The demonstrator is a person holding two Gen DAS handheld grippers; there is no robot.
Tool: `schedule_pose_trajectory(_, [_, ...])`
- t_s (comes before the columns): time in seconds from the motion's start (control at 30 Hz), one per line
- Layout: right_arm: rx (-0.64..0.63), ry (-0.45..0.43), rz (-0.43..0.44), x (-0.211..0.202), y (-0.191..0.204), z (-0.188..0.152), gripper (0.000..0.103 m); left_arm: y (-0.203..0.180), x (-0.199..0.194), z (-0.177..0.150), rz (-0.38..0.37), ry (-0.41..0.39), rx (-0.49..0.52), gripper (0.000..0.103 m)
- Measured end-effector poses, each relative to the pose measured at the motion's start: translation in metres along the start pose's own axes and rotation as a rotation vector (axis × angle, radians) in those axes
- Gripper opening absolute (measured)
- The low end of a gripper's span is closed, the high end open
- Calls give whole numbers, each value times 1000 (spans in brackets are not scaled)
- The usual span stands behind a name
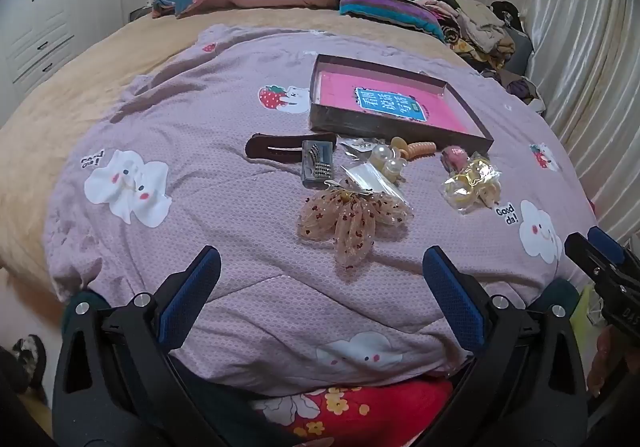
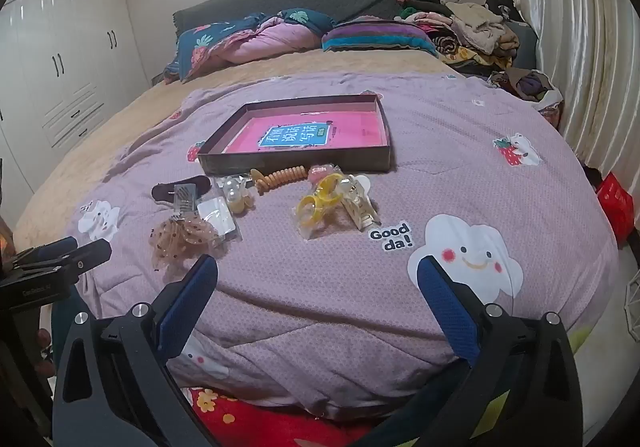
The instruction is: Organize jewelry
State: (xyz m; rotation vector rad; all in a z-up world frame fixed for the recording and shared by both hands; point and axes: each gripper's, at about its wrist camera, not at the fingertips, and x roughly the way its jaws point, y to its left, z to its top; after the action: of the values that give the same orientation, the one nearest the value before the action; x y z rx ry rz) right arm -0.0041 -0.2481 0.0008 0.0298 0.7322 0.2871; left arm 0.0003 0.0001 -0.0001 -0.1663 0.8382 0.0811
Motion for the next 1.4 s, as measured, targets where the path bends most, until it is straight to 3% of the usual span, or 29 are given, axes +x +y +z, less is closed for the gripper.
schedule_pose_trajectory(1.4, [0, -1, 5, -2, 3, -1, 99, -3, -5, 1, -7, -5, -4, 95])
